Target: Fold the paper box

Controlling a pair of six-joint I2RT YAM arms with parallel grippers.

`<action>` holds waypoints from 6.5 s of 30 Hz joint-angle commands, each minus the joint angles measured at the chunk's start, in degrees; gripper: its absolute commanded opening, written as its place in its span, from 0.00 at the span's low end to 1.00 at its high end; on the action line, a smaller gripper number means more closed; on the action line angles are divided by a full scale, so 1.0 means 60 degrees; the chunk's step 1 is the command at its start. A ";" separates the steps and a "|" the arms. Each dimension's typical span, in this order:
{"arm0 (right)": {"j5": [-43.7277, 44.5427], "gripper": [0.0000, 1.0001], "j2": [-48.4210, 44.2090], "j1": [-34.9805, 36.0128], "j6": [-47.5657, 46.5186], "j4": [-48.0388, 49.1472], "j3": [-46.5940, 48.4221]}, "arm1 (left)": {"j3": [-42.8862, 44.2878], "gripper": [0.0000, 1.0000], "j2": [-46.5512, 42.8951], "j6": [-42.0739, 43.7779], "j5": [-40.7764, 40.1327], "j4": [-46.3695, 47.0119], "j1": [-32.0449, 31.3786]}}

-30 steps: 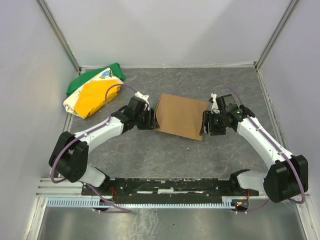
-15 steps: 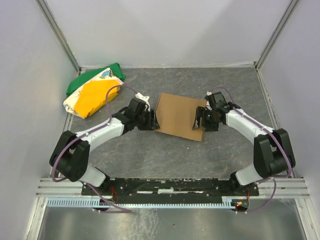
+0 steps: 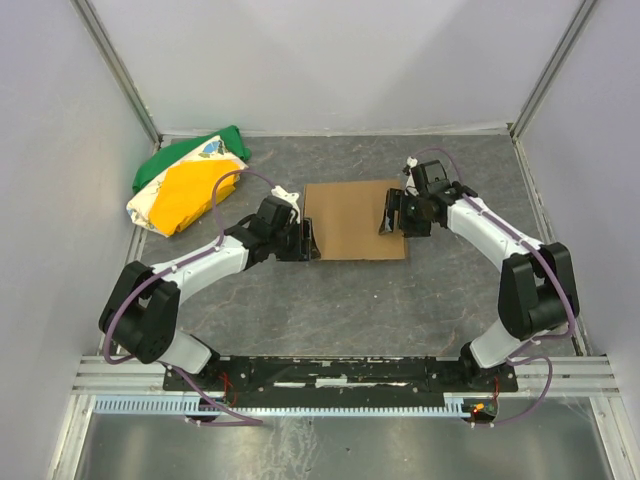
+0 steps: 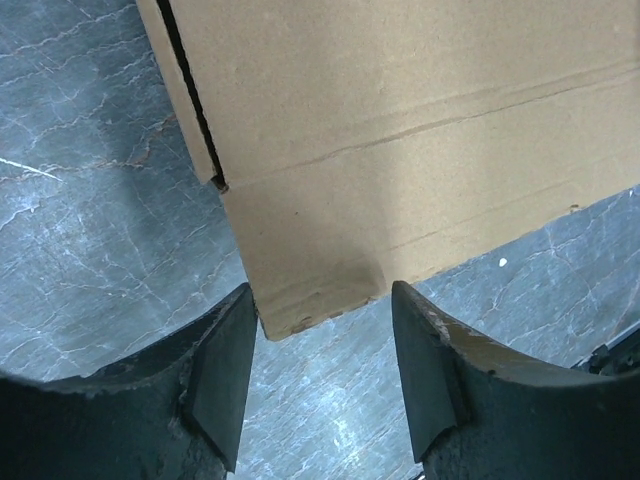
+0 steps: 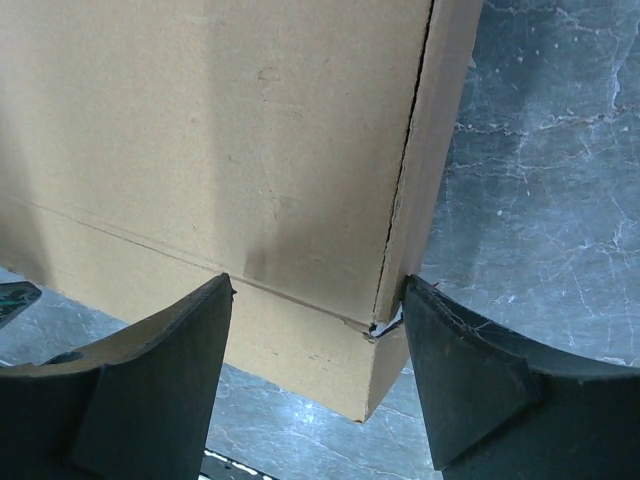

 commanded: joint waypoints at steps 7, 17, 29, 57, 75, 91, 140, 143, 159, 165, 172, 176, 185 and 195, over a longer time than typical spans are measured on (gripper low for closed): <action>0.0668 0.81 -0.1014 0.0054 -0.0225 -0.0406 -0.0331 | 0.0477 0.71 -0.0433 0.0104 -0.1106 -0.0357 -0.0102; -0.0119 0.78 -0.0806 0.0136 -0.0367 -0.0440 -0.0716 | 0.0596 0.69 0.0089 0.0061 -0.0972 -0.0194 -0.0101; -0.0225 0.78 -0.0354 0.0277 -0.0440 -0.0015 -0.1003 | 0.0370 0.67 0.0754 0.0076 -0.0871 0.0215 -0.0102; -0.0491 0.77 -0.0861 0.0489 -0.0228 0.0268 -0.1023 | 0.0356 0.66 0.0539 -0.0078 -0.0455 0.0703 -0.0123; -0.0610 0.77 -0.1300 0.0488 -0.0084 -0.0191 -0.0826 | 0.0818 0.67 -0.0129 -0.0027 -0.0392 -0.0163 -0.0138; 0.0197 0.82 -0.0578 0.0507 -0.0380 0.0876 -0.1351 | 0.0446 0.67 0.0460 -0.0100 -0.1005 0.0638 -0.0137; -0.0283 0.87 -0.0090 0.0499 -0.0281 0.1593 -0.1514 | -0.0043 0.74 0.0883 -0.0238 -0.1342 0.1776 -0.0130; -0.0494 0.87 -0.0213 0.0502 -0.0170 0.1575 -0.1500 | -0.0050 0.74 0.0797 -0.0301 -0.0938 0.1870 -0.0145; -0.1019 0.86 -0.1304 0.0496 0.0068 0.0713 -0.1279 | 0.0406 0.73 -0.0505 -0.0465 -0.0548 0.0786 -0.0144; -0.0909 0.86 -0.1371 0.0506 -0.0004 0.0543 -0.1217 | 0.0515 0.73 -0.0413 -0.0365 -0.0668 0.0564 -0.0145; -0.0518 0.86 -0.1150 0.0503 -0.0175 0.0364 -0.1202 | 0.0671 0.73 0.0079 0.0021 -0.1222 -0.0091 -0.0145; -0.0386 0.86 -0.1093 0.0497 -0.0257 0.0365 -0.1233 | 0.0718 0.73 0.0114 0.0143 -0.1347 -0.0200 -0.0144; -0.0380 0.85 -0.0797 0.0498 -0.0304 0.0533 -0.1219 | 0.0852 0.73 0.0419 0.0320 -0.1500 -0.0237 -0.0154; -0.0458 0.83 -0.0689 0.0526 -0.0303 0.0702 -0.1281 | 0.0908 0.72 0.0418 0.0411 -0.1706 -0.0414 -0.0144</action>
